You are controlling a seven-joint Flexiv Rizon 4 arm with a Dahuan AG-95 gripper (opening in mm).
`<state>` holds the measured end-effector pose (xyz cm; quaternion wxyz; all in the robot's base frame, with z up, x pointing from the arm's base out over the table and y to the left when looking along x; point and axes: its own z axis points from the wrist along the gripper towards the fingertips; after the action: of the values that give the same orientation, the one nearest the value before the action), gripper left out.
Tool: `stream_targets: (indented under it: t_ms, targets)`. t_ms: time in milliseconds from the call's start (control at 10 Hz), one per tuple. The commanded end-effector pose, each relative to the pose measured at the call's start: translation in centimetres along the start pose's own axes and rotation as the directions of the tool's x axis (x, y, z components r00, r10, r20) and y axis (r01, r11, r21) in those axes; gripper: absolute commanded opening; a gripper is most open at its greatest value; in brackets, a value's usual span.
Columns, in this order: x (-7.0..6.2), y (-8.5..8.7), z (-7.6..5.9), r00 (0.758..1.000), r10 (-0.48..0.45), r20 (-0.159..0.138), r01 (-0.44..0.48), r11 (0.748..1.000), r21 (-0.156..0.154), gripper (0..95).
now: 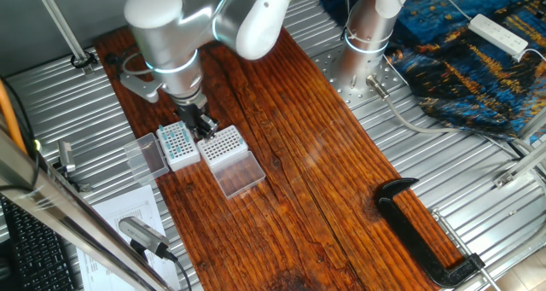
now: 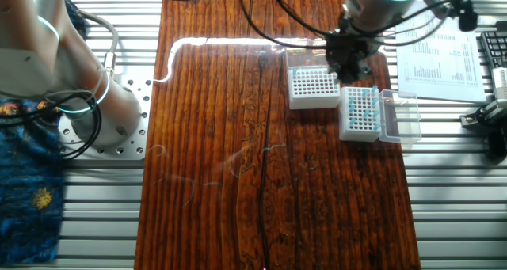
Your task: Transfer all medium pipette tips from one holder to another
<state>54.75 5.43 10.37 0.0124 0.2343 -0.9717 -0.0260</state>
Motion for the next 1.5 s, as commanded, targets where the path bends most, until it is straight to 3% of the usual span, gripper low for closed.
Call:
stream_targets:
  t_ms: [100,300,400,600,700,1500]
  targets:
    - [0.48,0.10,-0.22,1.000,0.000,0.004,0.000,1.000,0.009,19.0]
    - [0.47,0.12,-0.21,1.000,0.026,0.004,-0.026,1.000,0.007,19.0]
    - [0.47,0.13,-0.21,0.998,0.069,-0.013,-0.069,0.998,0.002,19.0]
    - [0.46,0.13,-0.21,0.989,0.148,-0.020,-0.148,0.989,-0.001,19.0]
    - [0.46,0.13,-0.21,0.986,0.163,-0.025,-0.163,0.987,0.010,19.0]
    - [0.46,0.14,-0.20,0.978,0.205,-0.032,-0.205,0.979,-0.001,19.0]
